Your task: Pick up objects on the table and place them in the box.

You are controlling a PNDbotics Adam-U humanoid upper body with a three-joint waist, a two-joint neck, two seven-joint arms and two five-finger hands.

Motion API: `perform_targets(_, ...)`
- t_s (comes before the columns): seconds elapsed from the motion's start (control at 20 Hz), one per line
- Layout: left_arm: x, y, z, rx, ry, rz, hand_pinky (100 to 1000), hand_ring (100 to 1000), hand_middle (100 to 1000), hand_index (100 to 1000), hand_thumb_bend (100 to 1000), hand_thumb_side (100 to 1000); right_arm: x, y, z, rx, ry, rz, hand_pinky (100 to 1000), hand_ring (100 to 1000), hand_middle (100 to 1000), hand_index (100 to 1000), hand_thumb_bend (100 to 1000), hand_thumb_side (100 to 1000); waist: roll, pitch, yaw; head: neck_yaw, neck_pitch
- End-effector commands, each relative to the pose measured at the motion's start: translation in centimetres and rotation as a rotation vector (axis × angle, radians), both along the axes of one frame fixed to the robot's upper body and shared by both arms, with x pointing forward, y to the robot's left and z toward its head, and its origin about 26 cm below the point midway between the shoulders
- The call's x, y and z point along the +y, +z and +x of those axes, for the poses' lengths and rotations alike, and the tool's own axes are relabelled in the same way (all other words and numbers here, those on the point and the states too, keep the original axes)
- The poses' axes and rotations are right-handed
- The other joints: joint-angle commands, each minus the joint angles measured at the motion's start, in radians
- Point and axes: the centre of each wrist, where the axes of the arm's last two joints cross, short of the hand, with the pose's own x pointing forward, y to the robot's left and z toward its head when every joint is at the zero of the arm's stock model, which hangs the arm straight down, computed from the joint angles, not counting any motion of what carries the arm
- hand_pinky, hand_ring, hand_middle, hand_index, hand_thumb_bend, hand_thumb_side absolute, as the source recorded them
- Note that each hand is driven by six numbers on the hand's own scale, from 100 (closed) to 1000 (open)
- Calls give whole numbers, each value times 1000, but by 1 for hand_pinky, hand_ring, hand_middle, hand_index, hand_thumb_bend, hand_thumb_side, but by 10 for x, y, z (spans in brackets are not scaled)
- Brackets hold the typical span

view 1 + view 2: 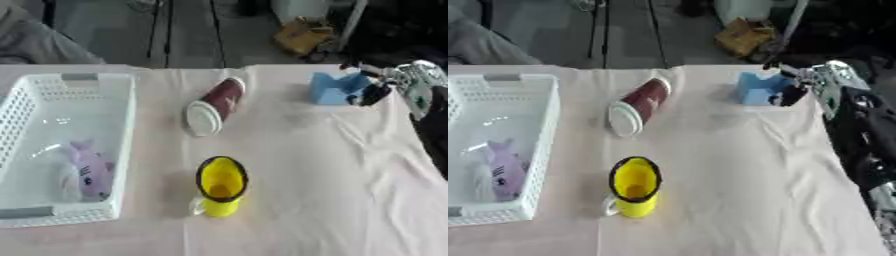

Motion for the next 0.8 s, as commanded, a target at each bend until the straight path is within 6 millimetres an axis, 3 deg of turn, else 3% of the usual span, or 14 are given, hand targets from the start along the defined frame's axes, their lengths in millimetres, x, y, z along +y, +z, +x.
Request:
perform_targets(0.05, 2, 9, -2, -24, -2, 36, 293, 783, 785, 795, 296, 897, -21, 24, -10, -62, -71, -32, 1000, 1000, 1000, 974, 374, 100, 2, -10, -1, -1, -12)
perform_targets(0.45, 2, 8, -2, -25, -4, 35, 292, 783, 785, 795, 296, 897, -21, 22, -10, -101, -76, -37, 1000, 1000, 1000, 969, 353, 100, 10, -5, -2, 5, -9)
perform_targets(0.8, 1, 8, -2, -22, -5, 35, 293, 782, 784, 795, 297, 896, -16, 26, -8, -180, -84, -84, 1000, 1000, 989, 963, 393, 100, 11, -9, 5, 5, -7)
